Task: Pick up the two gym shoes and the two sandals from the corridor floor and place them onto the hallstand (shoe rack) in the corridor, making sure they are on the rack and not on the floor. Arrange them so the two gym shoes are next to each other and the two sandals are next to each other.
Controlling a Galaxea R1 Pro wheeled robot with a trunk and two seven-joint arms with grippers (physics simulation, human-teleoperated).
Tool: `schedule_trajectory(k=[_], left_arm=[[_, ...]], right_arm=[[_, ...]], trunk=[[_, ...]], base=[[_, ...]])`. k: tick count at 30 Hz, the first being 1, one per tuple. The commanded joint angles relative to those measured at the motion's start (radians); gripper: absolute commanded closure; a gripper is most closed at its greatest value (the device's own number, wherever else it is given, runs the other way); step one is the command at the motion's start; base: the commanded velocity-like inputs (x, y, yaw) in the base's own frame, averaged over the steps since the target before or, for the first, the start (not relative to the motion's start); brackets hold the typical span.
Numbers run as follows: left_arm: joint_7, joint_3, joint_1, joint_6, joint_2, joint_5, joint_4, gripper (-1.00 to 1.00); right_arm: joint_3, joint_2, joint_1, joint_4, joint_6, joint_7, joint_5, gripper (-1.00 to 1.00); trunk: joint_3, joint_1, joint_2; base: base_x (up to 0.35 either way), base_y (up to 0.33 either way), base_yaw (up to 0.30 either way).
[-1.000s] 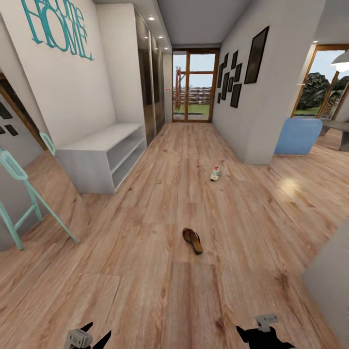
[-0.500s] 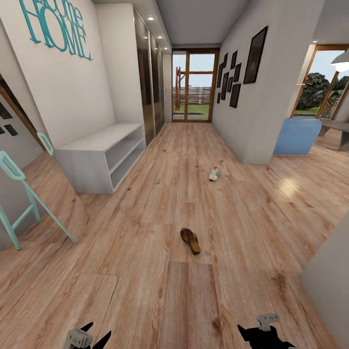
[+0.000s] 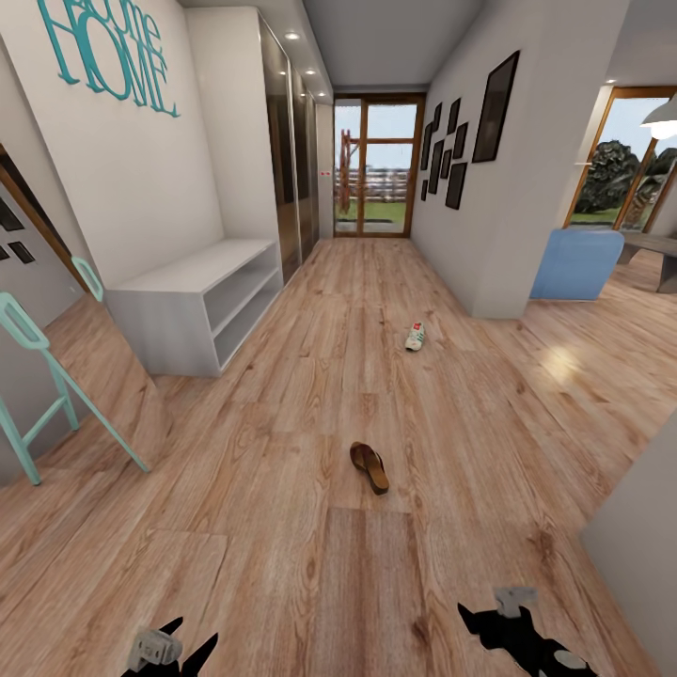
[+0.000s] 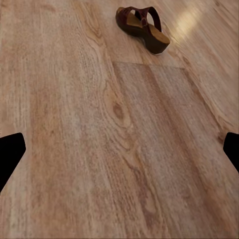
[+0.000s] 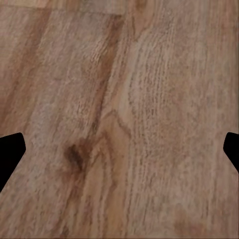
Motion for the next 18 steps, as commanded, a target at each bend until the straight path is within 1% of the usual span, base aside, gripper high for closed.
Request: schedule_trajectory(k=[1,4,8,13,18], left_arm=[[-0.004,0.002,-0.004,0.001,-0.001,0.004,-0.001,-1.0],[0.007,0.001,-0.028,0.013,0.001,0.005,-0.006,-1.0],[0.032,0.001,-0.089,0.06,0.002,0.002,-0.007,-1.0],[0.076,0.001,-0.162,0.158,0.004,0.001,-0.007,-1.0],[0.13,0.001,-0.219,0.228,0.001,0.004,-0.009,-1.0]], right_arm=[[0.008,-0.001,0.0,-0.023,-0.002,0.002,-0.01,-1.0],[0.008,-0.002,0.0,-0.101,0.001,-0.004,-0.009,-1.0],[0.008,-0.002,0.0,-0.202,0.008,-0.042,-0.008,-1.0],[0.01,0.004,-0.001,-0.302,0.041,-0.134,-0.005,-1.0],[0.012,0.016,-0.008,-0.364,0.125,-0.225,0.001,-1.0]], trunk=[[-0.001,0.0,0.0],[-0.001,0.0,0.0],[-0.001,0.0,0.0],[-0.001,0.0,0.0],[-0.001,0.0,0.0]], base=[[0.0,0.0,0.0],[0.0,0.0,0.0],[0.0,0.0,0.0],[0.0,0.0,0.0],[0.0,0.0,0.0]])
